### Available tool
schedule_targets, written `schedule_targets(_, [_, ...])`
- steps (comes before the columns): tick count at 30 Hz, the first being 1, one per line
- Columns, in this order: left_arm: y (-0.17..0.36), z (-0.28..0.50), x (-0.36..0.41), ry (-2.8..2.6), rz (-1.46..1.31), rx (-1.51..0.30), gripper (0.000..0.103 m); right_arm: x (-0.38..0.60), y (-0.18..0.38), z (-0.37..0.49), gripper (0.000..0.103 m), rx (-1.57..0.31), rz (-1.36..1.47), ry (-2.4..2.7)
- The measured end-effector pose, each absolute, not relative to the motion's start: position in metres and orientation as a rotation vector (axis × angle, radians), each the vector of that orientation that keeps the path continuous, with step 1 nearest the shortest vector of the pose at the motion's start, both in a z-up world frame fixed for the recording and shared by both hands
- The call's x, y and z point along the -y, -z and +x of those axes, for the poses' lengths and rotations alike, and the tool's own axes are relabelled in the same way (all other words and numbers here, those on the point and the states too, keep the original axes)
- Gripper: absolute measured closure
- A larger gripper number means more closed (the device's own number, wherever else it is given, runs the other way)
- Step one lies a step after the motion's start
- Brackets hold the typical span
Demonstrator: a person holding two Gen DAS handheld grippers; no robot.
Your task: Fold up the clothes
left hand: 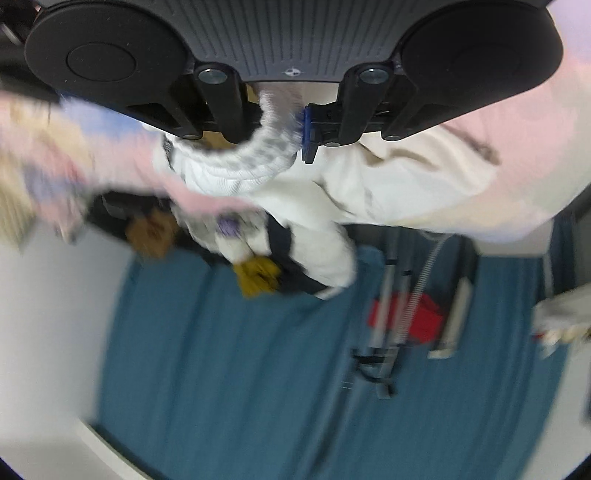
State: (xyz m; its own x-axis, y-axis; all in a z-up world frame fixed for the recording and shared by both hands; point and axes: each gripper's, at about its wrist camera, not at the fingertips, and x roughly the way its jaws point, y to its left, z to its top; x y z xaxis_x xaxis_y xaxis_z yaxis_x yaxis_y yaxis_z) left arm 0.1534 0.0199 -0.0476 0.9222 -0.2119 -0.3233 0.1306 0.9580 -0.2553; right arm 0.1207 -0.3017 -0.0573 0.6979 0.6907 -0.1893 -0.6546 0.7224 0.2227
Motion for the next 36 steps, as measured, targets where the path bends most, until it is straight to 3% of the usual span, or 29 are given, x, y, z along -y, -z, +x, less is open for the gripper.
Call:
schedule_targets(2, [0.040,0.151,-0.043,0.134,-0.300,-0.333,0.091,0.304,0.053,0.109,0.039,-0.233,0.169,-0.755])
schedule_targets(5, [0.027,0.148,-0.081,0.084,-0.397,-0.300,0.091,0.305,0.052,0.097,0.023,-0.217,0.203,-0.725])
schedule_targets(14, [0.025,0.157,-0.177,-0.009,-0.463,-0.359,0.091,0.229,0.102,0.084,0.025,-0.561,0.012,-0.788])
schedule_targets(19, [0.040,0.164,-0.211,-0.043,-0.505,-0.407,0.090,0.190,0.133,0.088,0.026,-0.662,-0.055,-0.772])
schedule_targets(22, [0.054,0.166,-0.224,-0.059,-0.549,-0.445,0.087,0.201,0.146,0.105,0.026,-0.706,0.071,-0.650])
schedule_targets(25, [0.068,0.169,-0.229,-0.083,-0.569,-0.497,0.085,0.221,0.149,0.116,0.036,-0.720,0.235,-0.603])
schedule_targets(26, [0.071,0.170,-0.227,-0.092,-0.556,-0.512,0.084,0.226,0.150,0.118,0.053,-0.723,0.274,-0.592])
schedule_targets(29, [0.080,0.170,-0.223,-0.101,-0.528,-0.556,0.079,0.243,0.151,0.124,0.085,-0.729,0.393,-0.558])
schedule_targets(32, [0.080,0.163,-0.217,-0.106,-0.513,-0.557,0.077,0.248,0.132,0.111,0.089,-0.654,0.396,-0.552])
schedule_targets(34, [0.077,0.157,-0.214,-0.110,-0.514,-0.560,0.070,0.255,0.112,0.105,0.090,-0.571,0.406,-0.550])
schedule_targets(36, [0.073,0.150,-0.207,-0.104,-0.505,-0.580,0.057,0.260,0.089,0.102,0.091,-0.482,0.412,-0.544])
